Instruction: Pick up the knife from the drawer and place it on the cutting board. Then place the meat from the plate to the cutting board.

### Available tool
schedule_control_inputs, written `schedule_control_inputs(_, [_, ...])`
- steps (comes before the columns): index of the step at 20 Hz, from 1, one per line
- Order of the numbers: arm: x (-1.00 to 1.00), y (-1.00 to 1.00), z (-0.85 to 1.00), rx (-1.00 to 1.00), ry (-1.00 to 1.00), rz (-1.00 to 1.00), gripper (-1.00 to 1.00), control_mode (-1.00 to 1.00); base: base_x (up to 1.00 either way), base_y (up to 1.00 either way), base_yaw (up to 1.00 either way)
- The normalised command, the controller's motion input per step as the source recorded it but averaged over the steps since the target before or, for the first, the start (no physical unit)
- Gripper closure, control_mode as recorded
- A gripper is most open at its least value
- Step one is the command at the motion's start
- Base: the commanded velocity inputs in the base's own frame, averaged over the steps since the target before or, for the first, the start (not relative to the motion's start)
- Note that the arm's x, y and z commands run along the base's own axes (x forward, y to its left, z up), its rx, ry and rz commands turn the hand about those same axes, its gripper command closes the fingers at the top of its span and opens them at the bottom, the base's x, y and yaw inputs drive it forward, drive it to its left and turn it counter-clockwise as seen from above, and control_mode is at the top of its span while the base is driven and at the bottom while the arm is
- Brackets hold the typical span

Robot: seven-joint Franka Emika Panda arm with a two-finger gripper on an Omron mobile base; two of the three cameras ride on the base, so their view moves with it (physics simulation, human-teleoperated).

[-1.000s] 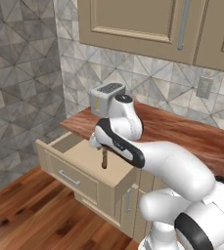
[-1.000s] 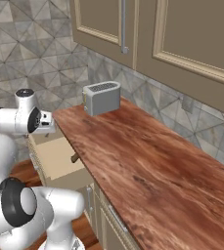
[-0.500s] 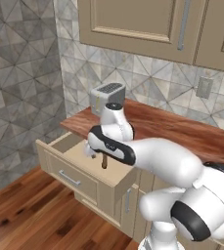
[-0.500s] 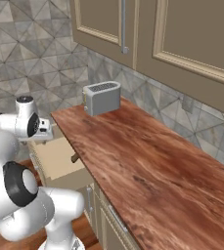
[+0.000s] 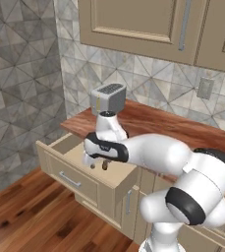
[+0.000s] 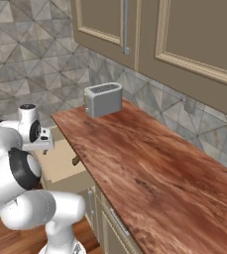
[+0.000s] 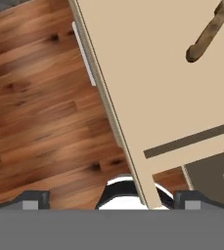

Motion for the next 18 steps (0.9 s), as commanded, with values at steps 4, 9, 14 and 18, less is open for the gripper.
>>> schedule_control_inputs(4, [0.00,0.00,-0.54,0.00,0.10,0.02,-1.00,-1.00,0.00,0.00,0.00])
schedule_control_inputs(9, [0.00,0.00,-0.57,0.00,0.07,0.03,-1.00,-1.00,0.00,0.00,0.00])
schedule_control_inputs(14, [0.01,0.00,-0.43,0.01,0.03,0.03,-1.00,-1.00,0.00,0.00,0.00])
schedule_control_inputs(18, [0.04,0.00,-0.36,0.00,0.00,0.04,-1.00,-1.00,0.00,0.00,0.00])
